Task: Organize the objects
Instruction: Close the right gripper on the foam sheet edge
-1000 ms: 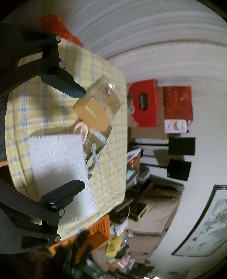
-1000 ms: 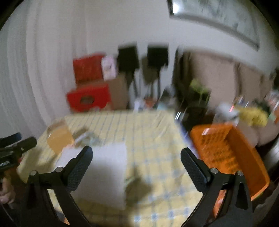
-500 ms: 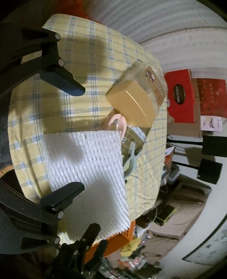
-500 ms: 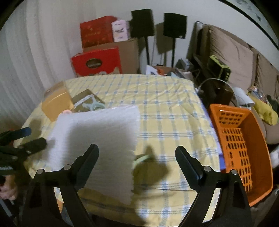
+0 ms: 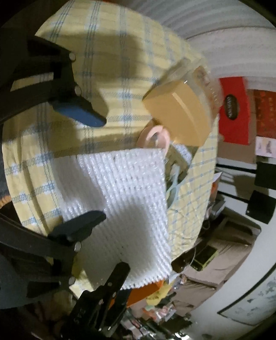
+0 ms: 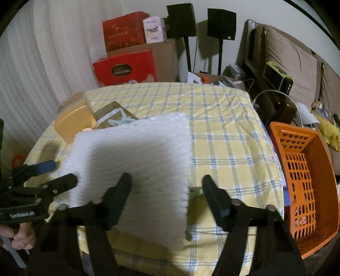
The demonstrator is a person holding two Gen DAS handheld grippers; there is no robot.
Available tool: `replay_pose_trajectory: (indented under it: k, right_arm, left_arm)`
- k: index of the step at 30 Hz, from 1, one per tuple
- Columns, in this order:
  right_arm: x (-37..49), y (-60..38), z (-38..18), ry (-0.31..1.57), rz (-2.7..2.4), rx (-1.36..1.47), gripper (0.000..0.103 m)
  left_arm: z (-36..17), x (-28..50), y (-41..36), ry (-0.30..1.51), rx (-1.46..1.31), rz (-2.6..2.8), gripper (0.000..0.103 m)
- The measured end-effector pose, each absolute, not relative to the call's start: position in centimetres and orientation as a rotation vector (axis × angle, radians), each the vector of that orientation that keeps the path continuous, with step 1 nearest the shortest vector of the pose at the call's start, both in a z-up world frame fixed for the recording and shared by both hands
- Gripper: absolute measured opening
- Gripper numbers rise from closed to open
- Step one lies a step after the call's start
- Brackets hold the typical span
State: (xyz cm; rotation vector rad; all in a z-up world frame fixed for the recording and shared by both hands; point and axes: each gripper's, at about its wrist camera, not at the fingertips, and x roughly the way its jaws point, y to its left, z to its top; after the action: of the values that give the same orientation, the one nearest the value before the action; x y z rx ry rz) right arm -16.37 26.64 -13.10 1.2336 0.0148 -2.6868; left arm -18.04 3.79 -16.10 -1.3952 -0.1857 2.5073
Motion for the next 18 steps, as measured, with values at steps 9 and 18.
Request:
replay_pose_trajectory:
  k: [9,18]
  right_arm:
    - [-15.9,25.3,-12.9,0.096,-2.718,1.175,0.042]
    - [-15.7,25.8,-12.5,0.079,-2.763,1.133,0.024]
  left_arm:
    - [-16.3,-18.0,4.0,-0.278,-1.424,2.456,0.049]
    - [-15.8,-18.4,2.1,-0.344,-1.449,2.480,0.014]
